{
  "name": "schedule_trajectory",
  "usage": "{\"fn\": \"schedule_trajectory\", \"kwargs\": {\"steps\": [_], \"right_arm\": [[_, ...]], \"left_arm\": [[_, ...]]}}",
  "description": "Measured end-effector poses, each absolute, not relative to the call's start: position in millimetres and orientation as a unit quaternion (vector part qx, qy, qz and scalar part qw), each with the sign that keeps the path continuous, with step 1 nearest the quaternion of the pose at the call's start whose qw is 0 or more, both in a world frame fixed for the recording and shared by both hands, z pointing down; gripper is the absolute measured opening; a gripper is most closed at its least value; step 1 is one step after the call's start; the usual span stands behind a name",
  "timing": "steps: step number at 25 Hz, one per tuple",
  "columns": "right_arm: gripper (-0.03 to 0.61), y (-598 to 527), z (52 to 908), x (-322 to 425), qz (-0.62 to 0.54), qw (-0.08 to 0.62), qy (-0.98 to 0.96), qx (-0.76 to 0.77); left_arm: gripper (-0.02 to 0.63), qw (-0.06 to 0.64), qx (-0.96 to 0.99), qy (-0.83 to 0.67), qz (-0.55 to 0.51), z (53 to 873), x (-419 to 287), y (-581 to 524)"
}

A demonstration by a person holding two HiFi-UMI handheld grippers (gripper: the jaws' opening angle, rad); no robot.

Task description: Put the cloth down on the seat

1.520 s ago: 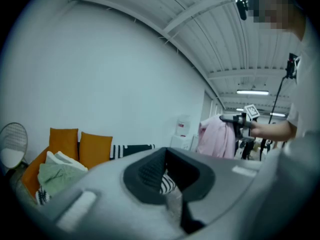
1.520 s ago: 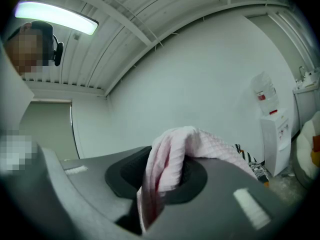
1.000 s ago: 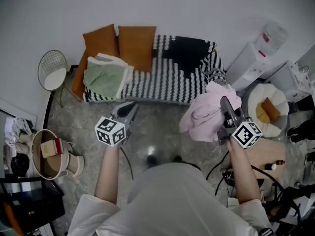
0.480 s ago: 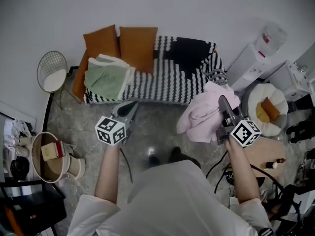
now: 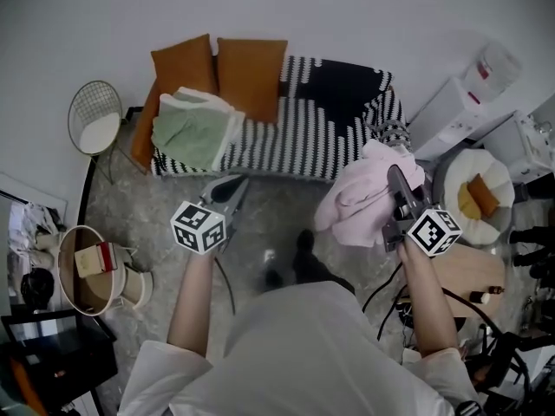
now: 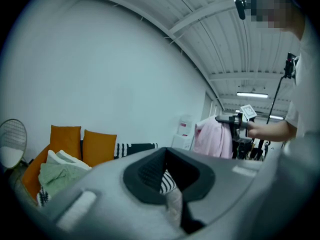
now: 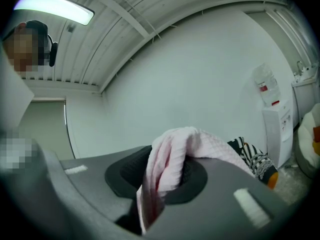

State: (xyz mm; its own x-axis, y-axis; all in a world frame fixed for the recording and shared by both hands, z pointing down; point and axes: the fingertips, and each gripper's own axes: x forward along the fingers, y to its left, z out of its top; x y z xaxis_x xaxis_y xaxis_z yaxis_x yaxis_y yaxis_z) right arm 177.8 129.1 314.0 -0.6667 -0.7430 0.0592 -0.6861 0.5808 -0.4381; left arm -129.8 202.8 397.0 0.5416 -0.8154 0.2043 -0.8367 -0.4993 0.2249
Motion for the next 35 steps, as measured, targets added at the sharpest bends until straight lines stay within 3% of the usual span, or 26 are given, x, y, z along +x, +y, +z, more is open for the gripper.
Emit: {"fn": "schedule_trajectory", "kwargs": {"steps": [11, 35], "right_arm": [[0.071, 26.6, 326.8, 167.2, -0.228, 0.054, 0.895, -0.379], [0.071, -201.9, 378.1, 220.9, -0.251, 0.014, 0.905, -0.344]], "left_arm": [[0.000, 0.149, 0.855, -0.494, 0.042, 399.9, -133.5, 113.4], [0.000, 0.176, 0.836, -0.519, 0.041, 430.8, -61.4, -101.1]]}}
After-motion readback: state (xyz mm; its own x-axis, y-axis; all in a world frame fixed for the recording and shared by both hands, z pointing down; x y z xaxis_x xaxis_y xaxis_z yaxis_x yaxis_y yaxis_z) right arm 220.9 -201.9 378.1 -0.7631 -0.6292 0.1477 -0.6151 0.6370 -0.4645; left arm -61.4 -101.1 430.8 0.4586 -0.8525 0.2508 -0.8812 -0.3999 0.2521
